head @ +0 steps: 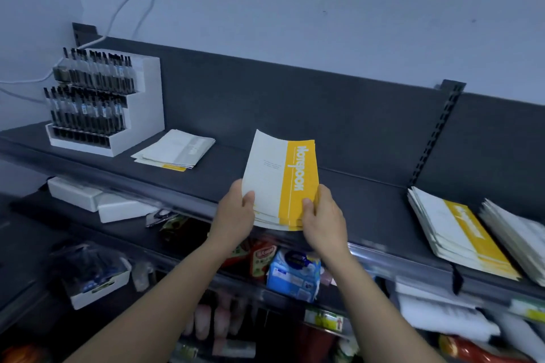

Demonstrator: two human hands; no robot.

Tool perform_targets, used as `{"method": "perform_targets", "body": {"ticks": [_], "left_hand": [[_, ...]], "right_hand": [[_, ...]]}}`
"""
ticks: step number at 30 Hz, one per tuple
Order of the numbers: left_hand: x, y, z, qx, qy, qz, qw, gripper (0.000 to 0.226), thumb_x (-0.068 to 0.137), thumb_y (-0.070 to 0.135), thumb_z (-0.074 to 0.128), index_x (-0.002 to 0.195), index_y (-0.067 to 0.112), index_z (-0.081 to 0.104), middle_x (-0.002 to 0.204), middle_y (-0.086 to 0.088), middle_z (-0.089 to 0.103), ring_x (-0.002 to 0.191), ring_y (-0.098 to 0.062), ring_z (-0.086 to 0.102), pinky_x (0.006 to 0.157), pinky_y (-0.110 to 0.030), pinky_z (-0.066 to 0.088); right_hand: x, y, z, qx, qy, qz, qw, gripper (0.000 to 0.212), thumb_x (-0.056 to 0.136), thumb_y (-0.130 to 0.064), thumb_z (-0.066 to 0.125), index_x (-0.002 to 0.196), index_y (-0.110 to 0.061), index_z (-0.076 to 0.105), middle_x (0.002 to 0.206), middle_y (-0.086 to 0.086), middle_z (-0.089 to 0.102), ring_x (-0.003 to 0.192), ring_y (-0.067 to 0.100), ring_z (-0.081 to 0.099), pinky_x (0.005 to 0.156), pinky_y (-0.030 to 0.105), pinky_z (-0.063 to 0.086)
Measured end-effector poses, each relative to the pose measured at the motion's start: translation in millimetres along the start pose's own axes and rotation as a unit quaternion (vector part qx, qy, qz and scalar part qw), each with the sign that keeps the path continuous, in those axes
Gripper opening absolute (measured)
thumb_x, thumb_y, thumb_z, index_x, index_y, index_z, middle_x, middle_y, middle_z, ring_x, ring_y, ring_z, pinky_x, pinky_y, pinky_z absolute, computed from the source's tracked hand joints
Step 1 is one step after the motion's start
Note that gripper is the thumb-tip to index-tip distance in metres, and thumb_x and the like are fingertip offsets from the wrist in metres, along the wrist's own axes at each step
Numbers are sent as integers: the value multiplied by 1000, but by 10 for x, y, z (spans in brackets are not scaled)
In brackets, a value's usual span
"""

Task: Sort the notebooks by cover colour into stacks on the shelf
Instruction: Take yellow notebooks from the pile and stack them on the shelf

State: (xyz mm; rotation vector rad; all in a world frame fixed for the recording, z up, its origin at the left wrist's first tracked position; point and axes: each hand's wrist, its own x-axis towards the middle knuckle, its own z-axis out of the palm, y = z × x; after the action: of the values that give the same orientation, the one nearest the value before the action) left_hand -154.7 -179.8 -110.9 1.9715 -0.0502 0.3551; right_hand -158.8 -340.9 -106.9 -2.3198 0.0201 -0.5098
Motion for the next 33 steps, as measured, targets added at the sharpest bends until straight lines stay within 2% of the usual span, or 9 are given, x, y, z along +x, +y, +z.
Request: {"method": "perform_targets", "body": {"ticks": [6,11,14,17,19,22,25,29,33], "left_hand": [[-258,227,364,12,-17,31,999,25,103,22,33,113,12,53,103,1,59,94,-18,54,76,-30,38],[-433,455,759,-3,-46,73,996,24,103,18,35,115,8,54,104,-3,62,94,-22,56,80,-34,43],[-504,615,1039,-4,-65,93,994,27,102,18,36,119,6,53,107,-8,63,97,-28,57,85,-40,47],[-571,794,1353,-5,-73,95,993,28,103,17,35,122,6,51,106,-4,60,97,-25,56,82,-36,45],[-627,909,1561,-8,-74,95,993,28,103,17,35,123,9,52,106,-1,59,95,-20,54,80,-32,43],[-689,1059,1849,6,-74,83,994,28,102,19,36,122,10,53,108,-4,61,94,-20,55,77,-31,42],[-722,1181,2101,31,-77,77,994,25,101,18,37,114,9,56,103,-5,62,89,-21,54,69,-28,38],[-719,1312,2395,54,-97,61,992,22,100,21,40,105,7,56,97,-8,61,83,-23,54,63,-29,37],[-611,1397,2630,88,-119,50,988,26,98,23,40,101,3,55,92,-12,61,78,-25,52,65,-32,39]], "right_hand": [[-259,253,-463,-25,26,28,999,11,100,-24,42,108,-17,45,98,2,60,89,26,57,69,35,41],[-355,548,-897,-55,52,52,996,16,100,-25,42,112,-15,46,102,2,59,91,27,57,70,36,42],[-388,742,-1177,-74,68,57,993,16,100,-26,41,112,-16,45,96,0,55,90,27,56,69,36,42],[-397,986,-1457,-90,72,52,992,8,101,-27,41,102,-19,40,80,-6,44,76,22,47,57,32,34],[-389,1164,-1641,-107,77,47,990,13,100,-28,42,92,-20,36,71,-8,37,65,18,41,48,29,25],[-357,1418,-1893,-141,81,48,985,20,100,-30,43,86,-17,36,70,-4,37,60,16,38,47,29,24],[-308,1637,-2098,-173,81,50,980,22,99,-31,44,85,-15,37,73,-2,40,69,22,44,52,32,29],[-238,1886,-2312,-201,76,55,975,18,98,-30,44,90,-14,42,90,4,53,84,28,53,70,38,43],[-108,2069,-2436,-247,73,67,964,19,99,-29,42,100,-12,49,104,5,59,98,29,54,81,39,37]]}}
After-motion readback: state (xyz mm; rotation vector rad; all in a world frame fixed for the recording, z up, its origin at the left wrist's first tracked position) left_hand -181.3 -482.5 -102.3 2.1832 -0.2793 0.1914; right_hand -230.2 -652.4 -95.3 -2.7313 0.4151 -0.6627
